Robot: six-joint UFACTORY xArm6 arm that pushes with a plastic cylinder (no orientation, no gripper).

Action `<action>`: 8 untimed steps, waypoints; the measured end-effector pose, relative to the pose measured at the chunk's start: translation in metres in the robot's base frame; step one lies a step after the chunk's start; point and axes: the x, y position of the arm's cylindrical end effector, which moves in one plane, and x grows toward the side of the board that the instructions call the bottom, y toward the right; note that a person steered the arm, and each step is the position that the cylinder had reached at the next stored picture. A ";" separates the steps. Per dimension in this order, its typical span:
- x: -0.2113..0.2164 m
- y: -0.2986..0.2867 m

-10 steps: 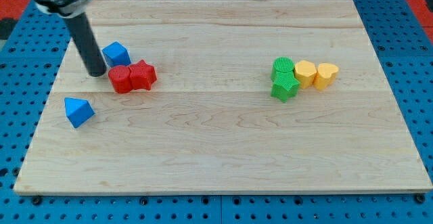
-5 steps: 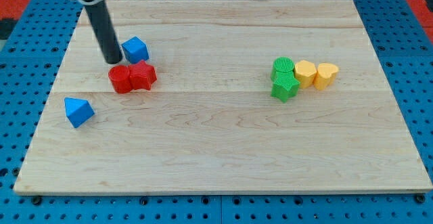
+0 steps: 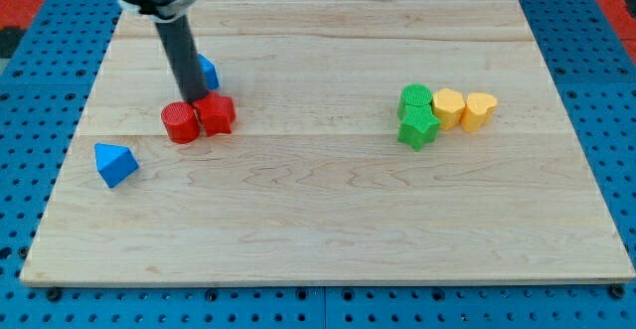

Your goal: Separate the group of blocks from each other at the left of board

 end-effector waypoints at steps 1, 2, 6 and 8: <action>0.000 0.001; 0.005 0.002; 0.038 0.001; 0.045 -0.019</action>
